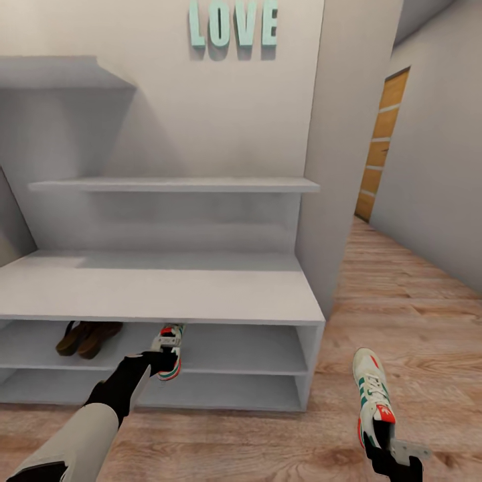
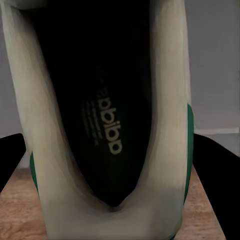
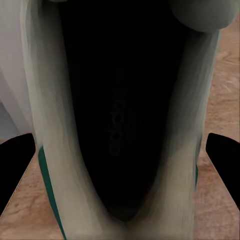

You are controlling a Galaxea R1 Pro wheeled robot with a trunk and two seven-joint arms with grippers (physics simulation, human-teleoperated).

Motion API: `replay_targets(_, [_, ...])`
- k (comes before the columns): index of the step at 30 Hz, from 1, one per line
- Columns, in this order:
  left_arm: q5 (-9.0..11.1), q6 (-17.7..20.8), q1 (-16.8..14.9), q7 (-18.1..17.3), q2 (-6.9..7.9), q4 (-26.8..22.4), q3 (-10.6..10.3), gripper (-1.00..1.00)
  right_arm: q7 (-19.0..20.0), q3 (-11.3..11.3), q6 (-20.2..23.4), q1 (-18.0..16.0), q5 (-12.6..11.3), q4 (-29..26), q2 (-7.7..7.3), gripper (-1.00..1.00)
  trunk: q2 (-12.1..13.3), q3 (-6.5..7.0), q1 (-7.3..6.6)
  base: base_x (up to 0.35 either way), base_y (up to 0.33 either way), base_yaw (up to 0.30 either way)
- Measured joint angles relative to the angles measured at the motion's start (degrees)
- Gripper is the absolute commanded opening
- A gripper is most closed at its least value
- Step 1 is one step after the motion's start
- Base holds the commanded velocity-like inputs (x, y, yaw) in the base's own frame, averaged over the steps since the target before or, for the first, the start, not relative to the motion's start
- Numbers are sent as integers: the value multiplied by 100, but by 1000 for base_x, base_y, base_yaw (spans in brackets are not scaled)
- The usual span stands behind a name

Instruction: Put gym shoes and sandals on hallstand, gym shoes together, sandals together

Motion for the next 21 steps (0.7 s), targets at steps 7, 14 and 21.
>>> replay_targets(7, [1,0,0,0,-1,0,0,-100,0,-1,0,-1,1,0,0,-100,0,0,3,93,0,0])
replay_targets(14, [0,0,0,0,4,0,0,-100,0,-1,0,1,0,0,0,-100,0,0,2,91,0,0])
replay_targets(21, [-1,0,8,0,16,0,0,-100,0,0,0,0,-6,0,0,-100,0,0,3,32,0,0])
